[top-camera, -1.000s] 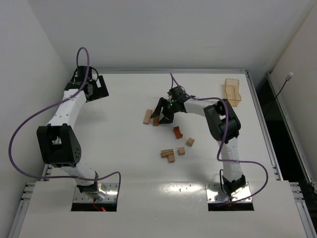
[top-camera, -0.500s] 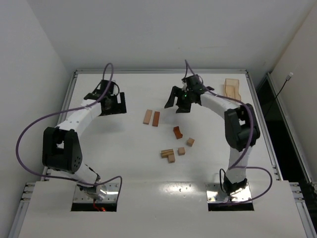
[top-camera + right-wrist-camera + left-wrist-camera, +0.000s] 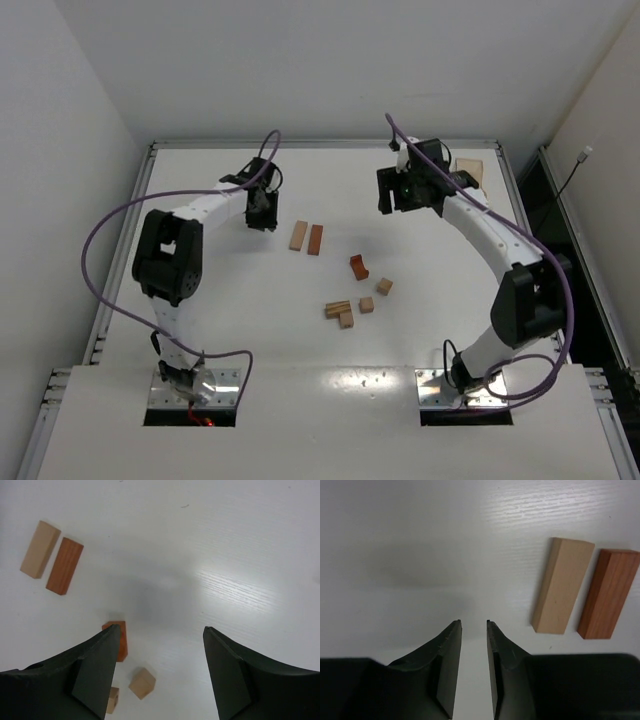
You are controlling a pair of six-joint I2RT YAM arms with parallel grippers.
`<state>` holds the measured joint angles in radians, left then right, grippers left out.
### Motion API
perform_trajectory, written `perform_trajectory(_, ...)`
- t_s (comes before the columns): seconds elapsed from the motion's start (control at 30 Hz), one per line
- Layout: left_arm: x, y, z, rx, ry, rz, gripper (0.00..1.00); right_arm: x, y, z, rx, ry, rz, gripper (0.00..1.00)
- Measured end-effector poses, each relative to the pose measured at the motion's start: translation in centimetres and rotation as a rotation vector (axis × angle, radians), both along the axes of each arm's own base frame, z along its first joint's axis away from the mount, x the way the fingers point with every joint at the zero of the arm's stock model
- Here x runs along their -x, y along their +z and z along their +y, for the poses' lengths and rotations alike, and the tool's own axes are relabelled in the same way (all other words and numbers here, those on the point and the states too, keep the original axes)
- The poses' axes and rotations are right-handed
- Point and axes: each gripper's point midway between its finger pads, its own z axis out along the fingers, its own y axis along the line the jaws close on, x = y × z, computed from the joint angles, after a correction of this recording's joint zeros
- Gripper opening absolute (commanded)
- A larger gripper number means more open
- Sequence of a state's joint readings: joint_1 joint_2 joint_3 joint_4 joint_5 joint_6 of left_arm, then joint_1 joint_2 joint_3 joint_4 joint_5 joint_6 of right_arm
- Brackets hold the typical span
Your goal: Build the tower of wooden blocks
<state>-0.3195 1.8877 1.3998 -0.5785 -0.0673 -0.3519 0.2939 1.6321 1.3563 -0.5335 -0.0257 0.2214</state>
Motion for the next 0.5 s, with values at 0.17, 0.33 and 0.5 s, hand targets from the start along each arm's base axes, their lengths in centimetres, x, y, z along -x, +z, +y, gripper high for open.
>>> perform_trajectory(0.17, -0.8, -2.8, -1.4, -0.037, -0.036, 0.054, 0.23, 1.7, 0.0, -2.1, 0.051, -0.002, -0.005, 0.63)
perform_trajectory(0.33, -0.4, -3.8, -4.0, -0.065, -0.107, 0.066, 0.3, 2.9, 0.0, -3.8, 0.07, -0.022, -0.015, 0.63)
perform_trajectory(0.5, -0.6, -4.0, -5.9, -0.078, -0.145, 0.053, 0.32, 3.4, -0.1, -4.9, 0.073, -0.043, -0.014, 0.63)
